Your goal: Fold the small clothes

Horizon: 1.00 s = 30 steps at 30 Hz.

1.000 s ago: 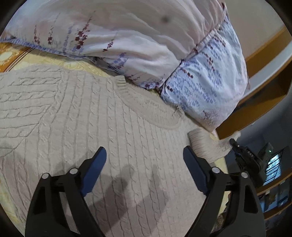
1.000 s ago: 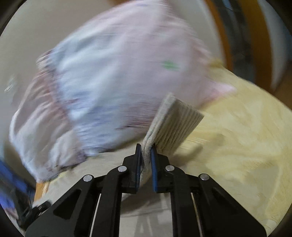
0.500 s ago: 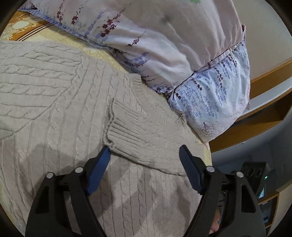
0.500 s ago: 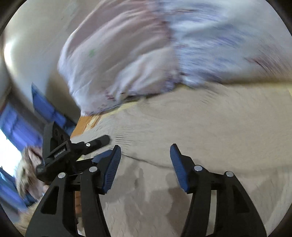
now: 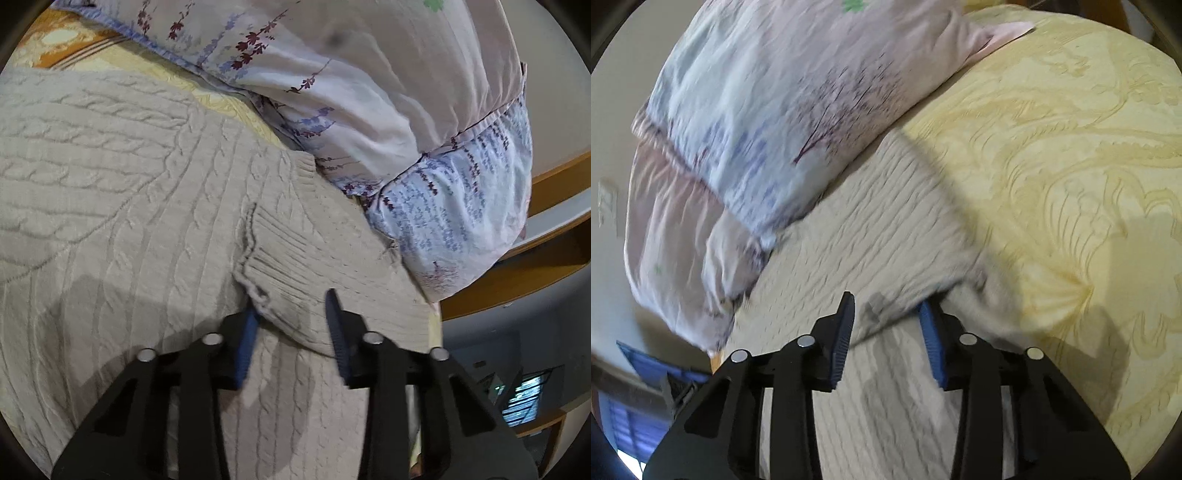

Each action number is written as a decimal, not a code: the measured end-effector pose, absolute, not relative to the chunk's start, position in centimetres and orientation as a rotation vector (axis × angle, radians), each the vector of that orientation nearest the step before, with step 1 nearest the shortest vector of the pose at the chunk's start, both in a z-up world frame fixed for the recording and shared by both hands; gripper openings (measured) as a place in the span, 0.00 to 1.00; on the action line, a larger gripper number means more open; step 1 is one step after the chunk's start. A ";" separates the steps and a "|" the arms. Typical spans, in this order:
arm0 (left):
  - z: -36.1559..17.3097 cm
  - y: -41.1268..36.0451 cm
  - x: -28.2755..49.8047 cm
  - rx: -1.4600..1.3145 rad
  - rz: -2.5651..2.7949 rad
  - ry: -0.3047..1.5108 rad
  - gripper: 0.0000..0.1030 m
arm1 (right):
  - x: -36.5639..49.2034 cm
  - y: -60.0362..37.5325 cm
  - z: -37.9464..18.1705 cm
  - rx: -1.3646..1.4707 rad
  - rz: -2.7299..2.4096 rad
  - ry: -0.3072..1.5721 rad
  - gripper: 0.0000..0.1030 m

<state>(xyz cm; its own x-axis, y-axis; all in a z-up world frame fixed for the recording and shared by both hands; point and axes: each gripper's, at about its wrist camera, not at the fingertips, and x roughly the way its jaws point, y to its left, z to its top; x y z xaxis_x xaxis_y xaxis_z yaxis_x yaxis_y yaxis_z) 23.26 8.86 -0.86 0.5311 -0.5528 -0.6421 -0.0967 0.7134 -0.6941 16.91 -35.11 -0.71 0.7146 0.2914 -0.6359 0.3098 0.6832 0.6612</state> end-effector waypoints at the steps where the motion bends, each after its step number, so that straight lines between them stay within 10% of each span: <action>1: -0.9 8.8 23.3 -0.737 -0.303 0.993 0.12 | 17.4 -35.1 -0.7 0.843 -0.023 0.790 0.20; 12: -0.9 8.3 23.0 -0.573 -0.230 1.002 0.12 | 16.0 -34.2 -0.3 0.730 -0.105 0.769 0.08; 19: 1.5 12.8 19.1 -0.596 -0.227 0.971 0.47 | 14.9 -33.1 0.8 0.664 -0.098 0.779 0.56; 30: 2.8 34.3 10.4 -0.845 0.245 0.784 0.48 | 13.7 -29.8 2.7 0.531 0.033 0.761 0.61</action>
<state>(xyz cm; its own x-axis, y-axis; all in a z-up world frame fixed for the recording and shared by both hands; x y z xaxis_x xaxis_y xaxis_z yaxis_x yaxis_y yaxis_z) 10.40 34.27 2.76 0.7002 -0.1021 -0.7066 -0.4870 0.6555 -0.5773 13.70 -29.76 2.75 0.7305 0.2163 -0.6478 0.1593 0.8684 0.4696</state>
